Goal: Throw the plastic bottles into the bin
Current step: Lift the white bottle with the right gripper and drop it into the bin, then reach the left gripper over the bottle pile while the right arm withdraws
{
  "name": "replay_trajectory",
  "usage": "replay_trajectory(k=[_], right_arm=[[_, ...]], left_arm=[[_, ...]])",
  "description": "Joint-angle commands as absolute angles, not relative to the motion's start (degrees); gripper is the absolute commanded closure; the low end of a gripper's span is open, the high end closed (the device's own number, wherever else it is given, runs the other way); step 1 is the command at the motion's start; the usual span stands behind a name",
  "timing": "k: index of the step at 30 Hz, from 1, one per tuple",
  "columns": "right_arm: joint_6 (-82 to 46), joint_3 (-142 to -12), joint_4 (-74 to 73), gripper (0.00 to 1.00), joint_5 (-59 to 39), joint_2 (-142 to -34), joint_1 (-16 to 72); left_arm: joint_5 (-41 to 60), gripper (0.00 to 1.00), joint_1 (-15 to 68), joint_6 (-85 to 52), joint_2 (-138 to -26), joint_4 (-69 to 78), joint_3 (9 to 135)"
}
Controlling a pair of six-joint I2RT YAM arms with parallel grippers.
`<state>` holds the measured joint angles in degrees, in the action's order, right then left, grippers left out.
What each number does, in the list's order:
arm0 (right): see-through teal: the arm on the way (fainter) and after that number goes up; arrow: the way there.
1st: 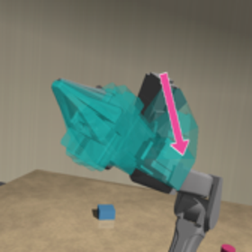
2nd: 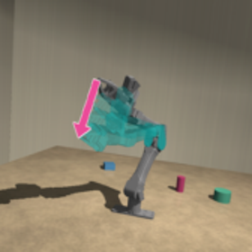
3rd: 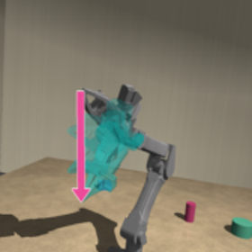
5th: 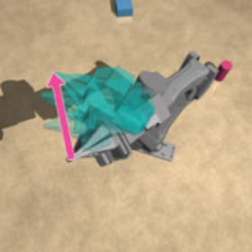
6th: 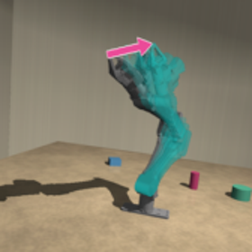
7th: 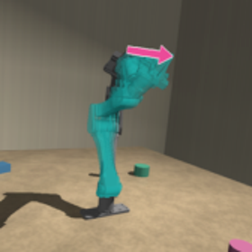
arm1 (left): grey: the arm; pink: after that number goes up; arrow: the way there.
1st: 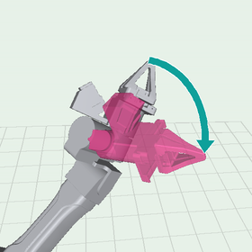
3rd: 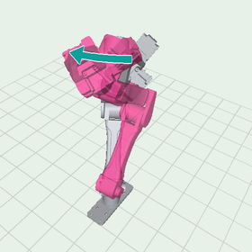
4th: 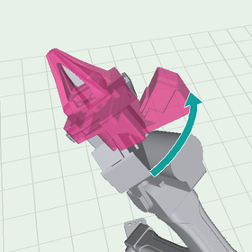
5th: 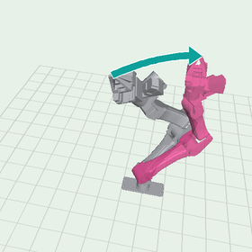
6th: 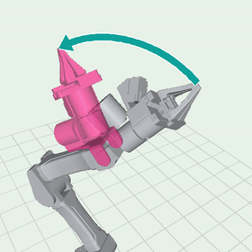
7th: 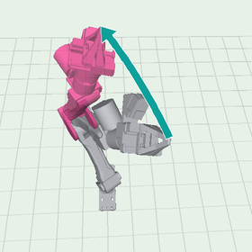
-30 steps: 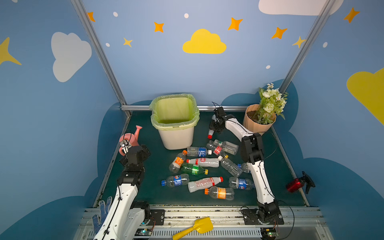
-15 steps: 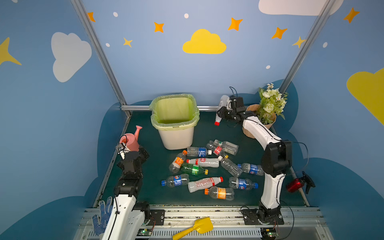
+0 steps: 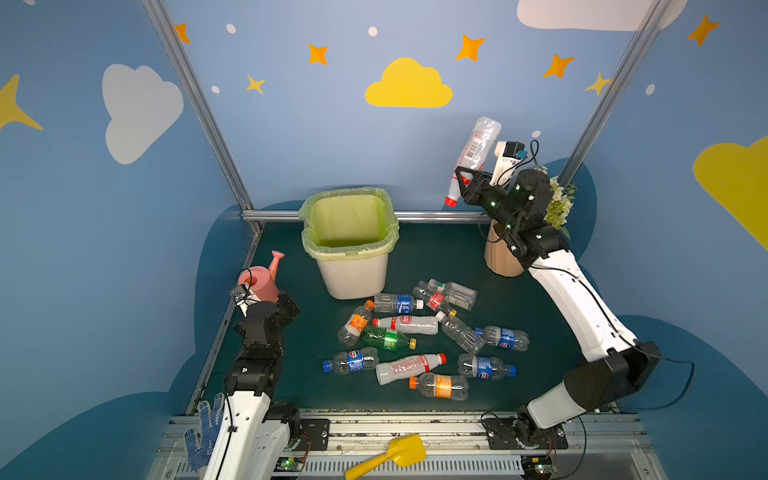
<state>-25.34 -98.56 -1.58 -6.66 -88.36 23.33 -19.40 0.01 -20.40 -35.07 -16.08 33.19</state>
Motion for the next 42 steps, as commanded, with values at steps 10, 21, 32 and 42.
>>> replay_trajectory(k=[10, 21, 32, 42], right_arm=[[-19.59, -107.11, -9.88, 0.59, -10.93, -94.24, 37.43], [-14.13, -132.52, 11.58, 0.21, -14.99, -116.16, 41.76], [-5.93, -120.37, 5.66, 0.05, -6.14, -98.47, 39.22], [-13.29, -88.70, 0.86, 0.04, -4.72, -79.06, 29.40]], left_arm=[[-11.10, 0.00, -0.18, -16.94, -32.72, -17.16, 47.27], [-5.71, 0.00, -0.17, -16.16, -35.57, -18.23, 51.81], [-2.20, 0.00, 0.48, -15.46, -36.05, -19.94, 57.33], [-1.95, 0.00, 11.73, -7.61, -40.00, -25.06, 64.77]])
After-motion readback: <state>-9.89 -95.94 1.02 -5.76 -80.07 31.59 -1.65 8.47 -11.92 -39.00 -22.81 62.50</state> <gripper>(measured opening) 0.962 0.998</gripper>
